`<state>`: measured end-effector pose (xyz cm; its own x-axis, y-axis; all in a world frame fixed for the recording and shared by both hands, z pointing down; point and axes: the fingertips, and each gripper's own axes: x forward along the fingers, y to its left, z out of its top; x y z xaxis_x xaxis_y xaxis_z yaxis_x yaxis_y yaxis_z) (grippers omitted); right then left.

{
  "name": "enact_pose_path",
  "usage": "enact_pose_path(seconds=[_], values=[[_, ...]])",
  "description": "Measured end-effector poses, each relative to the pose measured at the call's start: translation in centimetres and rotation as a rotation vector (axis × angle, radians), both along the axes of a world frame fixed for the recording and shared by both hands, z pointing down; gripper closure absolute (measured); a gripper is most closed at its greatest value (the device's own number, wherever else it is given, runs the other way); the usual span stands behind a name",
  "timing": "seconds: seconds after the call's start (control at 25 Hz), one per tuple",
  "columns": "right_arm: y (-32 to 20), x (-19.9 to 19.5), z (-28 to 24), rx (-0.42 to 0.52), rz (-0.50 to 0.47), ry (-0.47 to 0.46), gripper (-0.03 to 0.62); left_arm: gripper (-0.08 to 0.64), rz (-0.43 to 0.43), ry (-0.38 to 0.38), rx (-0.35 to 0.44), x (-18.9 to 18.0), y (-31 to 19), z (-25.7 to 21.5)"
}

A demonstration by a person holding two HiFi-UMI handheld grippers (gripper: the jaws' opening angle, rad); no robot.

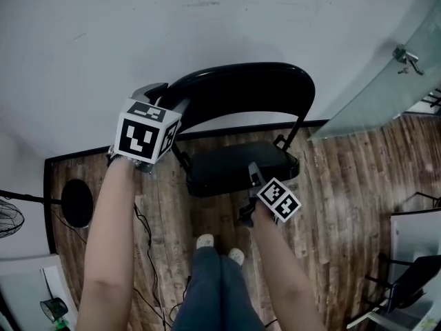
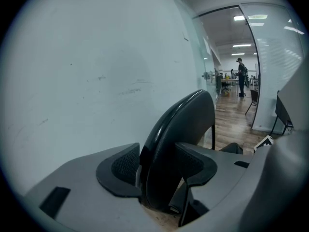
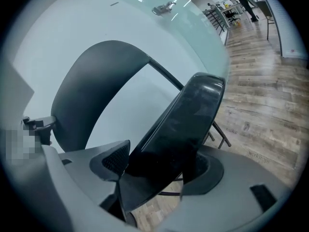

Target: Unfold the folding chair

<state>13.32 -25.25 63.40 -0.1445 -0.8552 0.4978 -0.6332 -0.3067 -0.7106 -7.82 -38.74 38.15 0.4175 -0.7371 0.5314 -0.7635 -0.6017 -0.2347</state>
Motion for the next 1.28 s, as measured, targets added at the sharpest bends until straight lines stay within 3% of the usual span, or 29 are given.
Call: enact_pose_path(seconds=[0.24, 0.48, 0.88, 1.12, 1.28], values=[[3.1, 0.1, 1.8, 0.014, -0.011, -0.052, 0.268, 0.352, -0.011, 0.015, 0.008, -0.1, 0.1, 0.9], [6.5, 0.6, 5.2, -0.063, 0.066, -0.159, 0.225, 0.351, -0.021, 0.022, -0.007, -0.3, 0.0, 2.5], [9.6, 0.9, 9.6, -0.140, 0.074, -0.194, 0.166, 0.351, -0.039, 0.051, 0.005, -0.4, -1.2, 4.5], [12.7, 1.6, 13.8, -0.241, 0.131, -0.234, 0.158, 0.351, -0.039, 0.067, -0.006, -0.4, -1.2, 6.4], [14.2, 1.5, 16.6, -0.296, 0.108, -0.212, 0.153, 0.348, -0.051, 0.072, -0.003, -0.4, -1.7, 7.6]])
